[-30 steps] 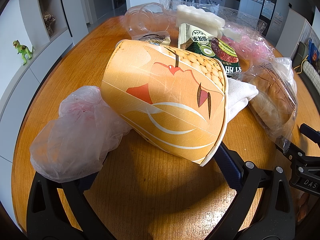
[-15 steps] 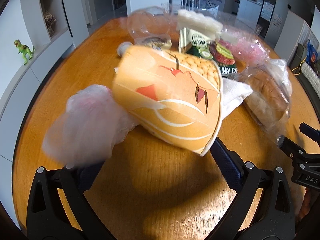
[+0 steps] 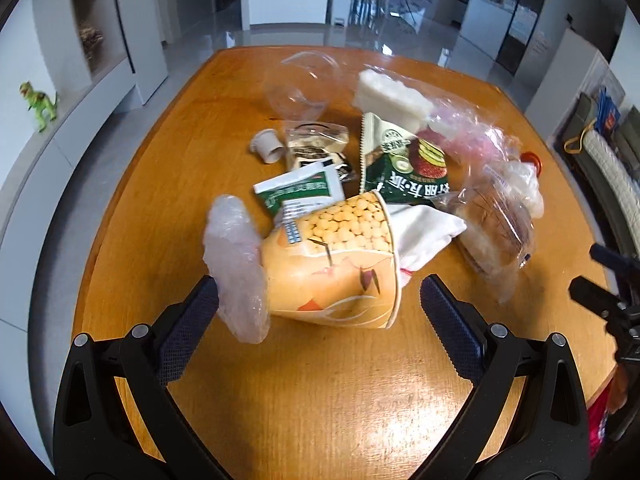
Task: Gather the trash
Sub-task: 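Move the left tool toward the clear plastic bag while the right tool approaches the white tissue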
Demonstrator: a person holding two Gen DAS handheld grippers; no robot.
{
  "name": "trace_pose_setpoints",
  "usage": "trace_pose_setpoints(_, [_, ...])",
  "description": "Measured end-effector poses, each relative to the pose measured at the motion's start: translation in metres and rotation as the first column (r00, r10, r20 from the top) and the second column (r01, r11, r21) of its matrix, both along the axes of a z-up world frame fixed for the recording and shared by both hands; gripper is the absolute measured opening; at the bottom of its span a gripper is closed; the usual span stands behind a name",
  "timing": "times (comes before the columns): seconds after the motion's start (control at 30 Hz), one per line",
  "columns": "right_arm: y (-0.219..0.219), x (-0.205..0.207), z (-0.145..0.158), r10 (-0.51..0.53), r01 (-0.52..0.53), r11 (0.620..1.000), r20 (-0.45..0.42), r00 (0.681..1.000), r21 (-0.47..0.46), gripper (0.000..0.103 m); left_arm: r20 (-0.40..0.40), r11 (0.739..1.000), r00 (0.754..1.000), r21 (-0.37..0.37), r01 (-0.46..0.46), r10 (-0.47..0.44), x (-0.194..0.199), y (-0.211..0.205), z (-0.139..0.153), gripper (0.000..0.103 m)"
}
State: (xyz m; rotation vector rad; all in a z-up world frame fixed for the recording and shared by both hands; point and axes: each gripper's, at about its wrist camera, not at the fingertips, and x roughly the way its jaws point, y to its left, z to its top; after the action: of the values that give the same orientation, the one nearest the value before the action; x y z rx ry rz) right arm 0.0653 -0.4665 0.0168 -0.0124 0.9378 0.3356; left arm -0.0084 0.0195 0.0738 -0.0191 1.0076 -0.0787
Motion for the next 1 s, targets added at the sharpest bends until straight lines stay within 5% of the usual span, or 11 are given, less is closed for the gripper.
trace_pose_setpoints(0.33, [-0.006,0.004,0.008,0.003,-0.003,1.0,-0.002,1.0,0.021,0.1,-0.082,0.988,0.996,0.151,-0.008,0.02,0.035,-0.028,-0.032,0.097])
trace_pose_setpoints(0.43, [-0.008,0.005,0.004,0.011,-0.01,0.999,-0.018,1.0,0.038,0.1,-0.068,0.996,0.998,0.092,0.002,0.004,0.033,-0.019,-0.029,0.087])
trace_pose_setpoints(0.57, [-0.003,0.003,0.001,0.037,-0.034,0.997,-0.039,0.999,0.063,0.099,-0.034,0.999,0.999,-0.036,0.007,-0.009,0.022,0.005,-0.014,0.086])
trace_pose_setpoints(0.73, [0.021,-0.003,0.004,0.135,-0.126,0.984,-0.066,0.989,0.128,0.092,-0.016,0.973,1.0,-0.23,0.017,-0.021,0.004,0.039,-0.001,0.086])
trace_pose_setpoints(0.9, [0.069,-0.011,0.002,0.275,-0.264,0.958,-0.099,0.956,0.115,0.05,-0.02,0.951,1.0,-0.31,0.008,-0.015,-0.006,0.042,0.001,0.086])
trace_pose_setpoints(1.0, [0.094,-0.019,0.001,0.339,-0.329,0.939,-0.1,0.935,0.105,0.044,-0.022,0.938,0.999,-0.347,0.024,-0.033,-0.008,0.038,0.005,0.086])
